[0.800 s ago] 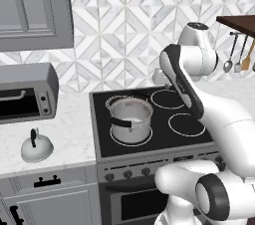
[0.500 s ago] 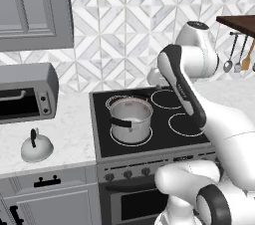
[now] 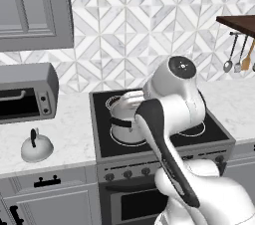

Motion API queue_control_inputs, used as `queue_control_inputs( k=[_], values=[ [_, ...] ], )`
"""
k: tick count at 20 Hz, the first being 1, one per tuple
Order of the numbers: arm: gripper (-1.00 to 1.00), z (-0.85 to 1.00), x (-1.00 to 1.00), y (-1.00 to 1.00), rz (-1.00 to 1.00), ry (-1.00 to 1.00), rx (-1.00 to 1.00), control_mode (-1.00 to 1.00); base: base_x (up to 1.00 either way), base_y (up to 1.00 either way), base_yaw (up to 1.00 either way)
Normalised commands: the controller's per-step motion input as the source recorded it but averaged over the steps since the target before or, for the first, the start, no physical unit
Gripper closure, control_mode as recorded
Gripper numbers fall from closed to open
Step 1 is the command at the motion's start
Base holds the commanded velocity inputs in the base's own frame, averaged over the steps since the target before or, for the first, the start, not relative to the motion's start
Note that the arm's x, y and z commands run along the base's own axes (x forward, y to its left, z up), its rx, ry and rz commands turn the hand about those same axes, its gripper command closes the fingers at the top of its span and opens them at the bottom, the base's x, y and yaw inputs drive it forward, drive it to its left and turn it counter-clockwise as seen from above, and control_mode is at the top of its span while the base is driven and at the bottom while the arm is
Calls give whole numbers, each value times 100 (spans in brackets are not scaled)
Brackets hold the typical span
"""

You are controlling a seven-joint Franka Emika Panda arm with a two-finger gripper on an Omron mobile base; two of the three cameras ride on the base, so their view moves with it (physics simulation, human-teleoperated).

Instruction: Pick the kettle from the counter and place it on a stove burner. Then turn the burner on.

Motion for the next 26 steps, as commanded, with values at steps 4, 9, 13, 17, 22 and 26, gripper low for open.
queue_control_inputs(
  k=[4,9,13,17,22,26],
  values=[
    [-100,-15,-49,100,-4,-25,0,-100,0,0,0],
    [-100,-14,-34,100,-4,-11,0,-100,0,0,0],
    [-100,-9,-10,100,-3,1,0,-100,0,0,0],
    [-100,0,6,100,0,28,-1,-100,0,0,0],
    [-100,-5,58,61,0,80,-1,-100,0,0,0],
    [-100,-28,2,8,0,14,-2,-100,0,0,0]
  ],
)
